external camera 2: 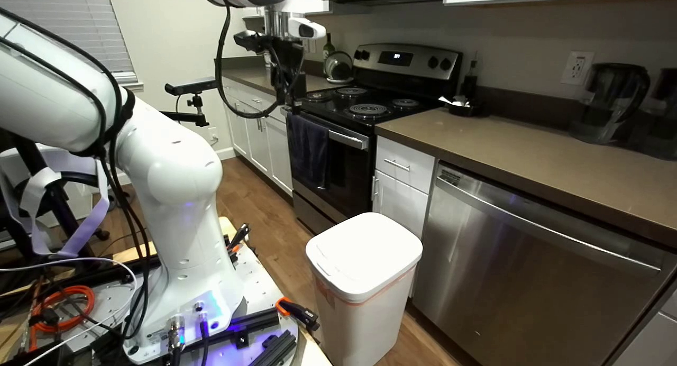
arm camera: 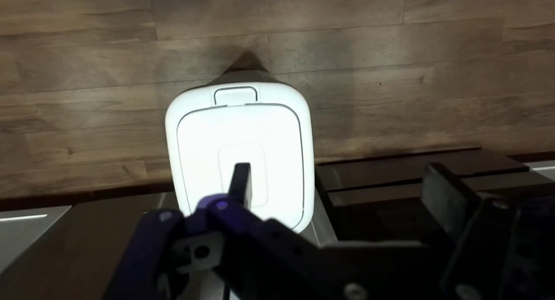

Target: Open the white bin

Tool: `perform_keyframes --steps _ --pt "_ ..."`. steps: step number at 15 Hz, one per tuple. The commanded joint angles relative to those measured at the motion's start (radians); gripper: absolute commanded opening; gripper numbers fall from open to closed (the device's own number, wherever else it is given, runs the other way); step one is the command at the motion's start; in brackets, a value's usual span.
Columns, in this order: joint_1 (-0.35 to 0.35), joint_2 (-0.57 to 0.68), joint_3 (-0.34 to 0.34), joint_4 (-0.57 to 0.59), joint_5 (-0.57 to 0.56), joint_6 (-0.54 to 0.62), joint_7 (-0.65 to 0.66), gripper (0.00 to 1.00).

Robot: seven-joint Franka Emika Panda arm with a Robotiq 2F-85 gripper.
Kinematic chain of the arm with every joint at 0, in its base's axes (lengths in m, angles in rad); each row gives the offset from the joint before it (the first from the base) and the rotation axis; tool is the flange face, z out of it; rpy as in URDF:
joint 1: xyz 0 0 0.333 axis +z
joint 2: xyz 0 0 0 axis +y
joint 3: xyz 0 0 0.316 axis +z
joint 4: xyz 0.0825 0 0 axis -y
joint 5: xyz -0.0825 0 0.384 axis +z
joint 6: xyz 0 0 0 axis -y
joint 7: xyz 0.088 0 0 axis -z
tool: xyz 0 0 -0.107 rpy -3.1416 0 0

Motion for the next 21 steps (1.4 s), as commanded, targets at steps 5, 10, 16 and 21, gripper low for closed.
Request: perform_keyframes --steps 5,10,16,21 --pt "-0.026 0.06 -0.058 -0.277 -0.005 0.443 -0.109 1.0" --pt "-0.038 0.359 -0.023 -0.242 -0.086 0.709 -0.086 1.0" --pt "-0.121 0.731 0.001 -0.242 -0.398 0.952 0.077 1.0" --pt "-0.086 0.931 -0.16 -0.202 -0.823 1.061 0.377 1.0"
